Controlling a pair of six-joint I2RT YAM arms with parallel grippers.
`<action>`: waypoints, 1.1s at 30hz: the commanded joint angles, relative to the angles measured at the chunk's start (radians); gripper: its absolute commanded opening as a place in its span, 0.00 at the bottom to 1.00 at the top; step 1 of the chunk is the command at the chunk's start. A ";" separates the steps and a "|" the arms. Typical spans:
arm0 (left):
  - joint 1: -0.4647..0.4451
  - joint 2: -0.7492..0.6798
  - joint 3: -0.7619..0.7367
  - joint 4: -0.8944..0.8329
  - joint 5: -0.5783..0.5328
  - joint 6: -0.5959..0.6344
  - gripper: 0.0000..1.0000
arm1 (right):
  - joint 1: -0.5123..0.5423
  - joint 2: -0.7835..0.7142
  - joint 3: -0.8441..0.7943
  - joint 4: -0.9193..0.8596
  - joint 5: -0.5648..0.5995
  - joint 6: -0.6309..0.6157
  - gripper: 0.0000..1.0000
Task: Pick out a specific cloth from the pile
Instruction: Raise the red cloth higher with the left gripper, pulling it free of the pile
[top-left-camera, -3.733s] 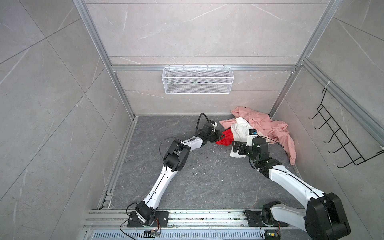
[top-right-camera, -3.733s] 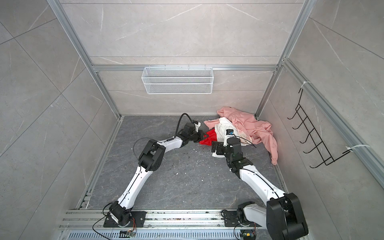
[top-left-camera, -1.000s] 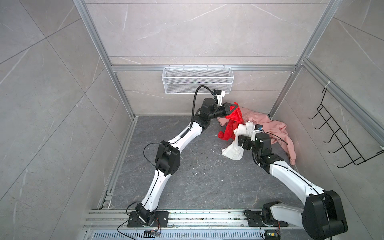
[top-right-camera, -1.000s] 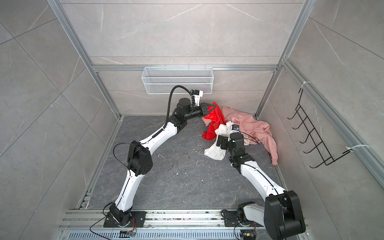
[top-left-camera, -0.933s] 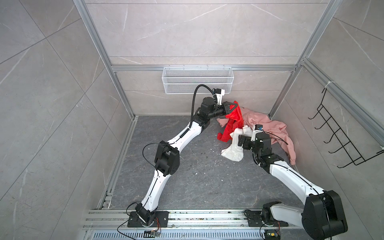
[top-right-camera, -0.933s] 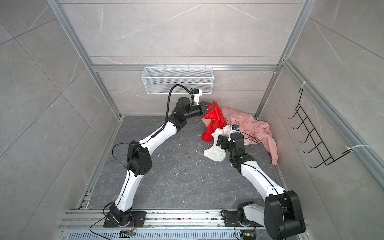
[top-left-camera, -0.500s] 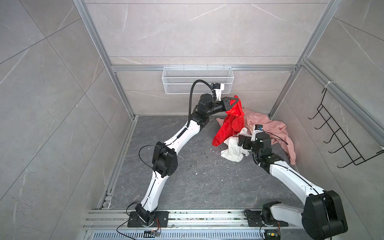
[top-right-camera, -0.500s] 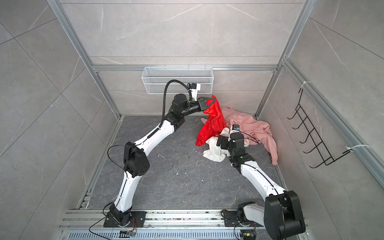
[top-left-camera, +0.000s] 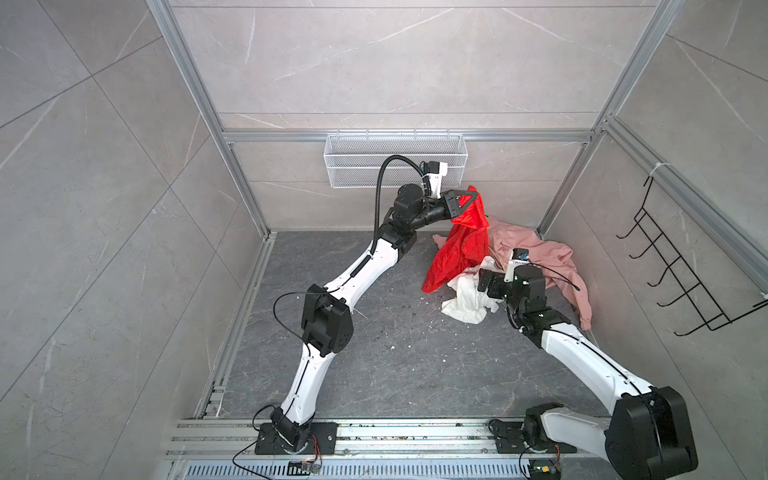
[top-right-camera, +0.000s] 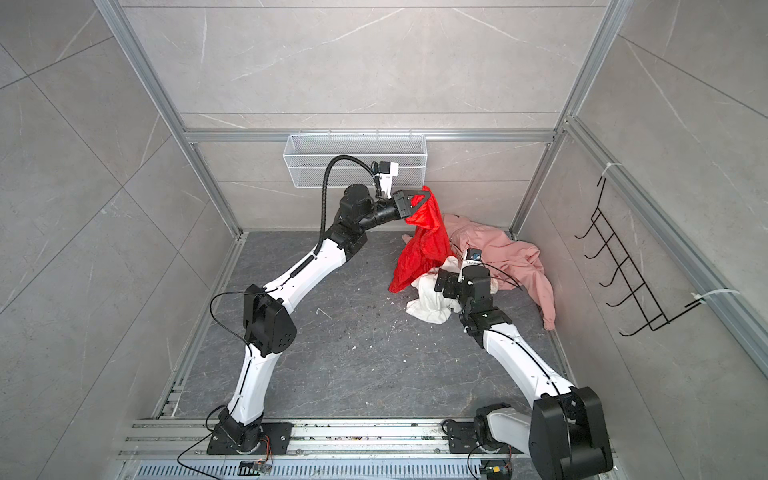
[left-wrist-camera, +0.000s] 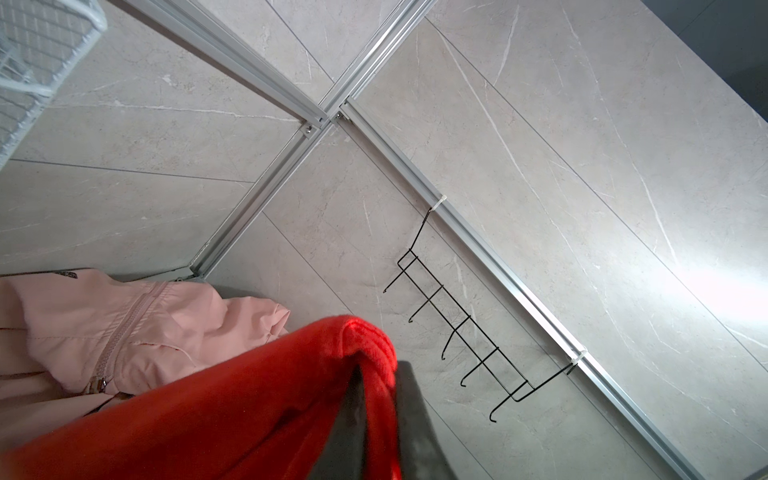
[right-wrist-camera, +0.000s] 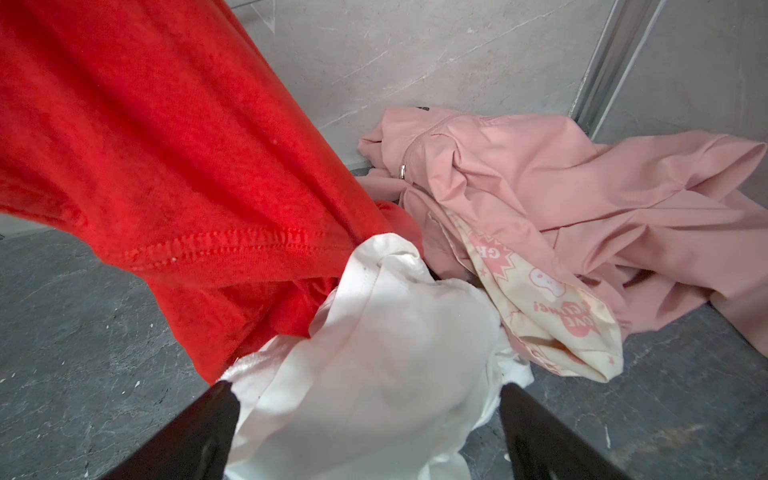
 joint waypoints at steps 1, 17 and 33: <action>-0.005 -0.112 0.057 0.082 -0.003 0.040 0.00 | -0.005 -0.018 0.018 -0.011 -0.007 -0.006 1.00; 0.002 -0.135 0.075 0.063 -0.004 0.051 0.00 | -0.009 -0.039 0.044 -0.019 -0.023 -0.009 1.00; 0.018 -0.183 0.034 0.070 -0.012 0.072 0.00 | -0.013 -0.076 0.038 -0.019 -0.077 -0.015 1.00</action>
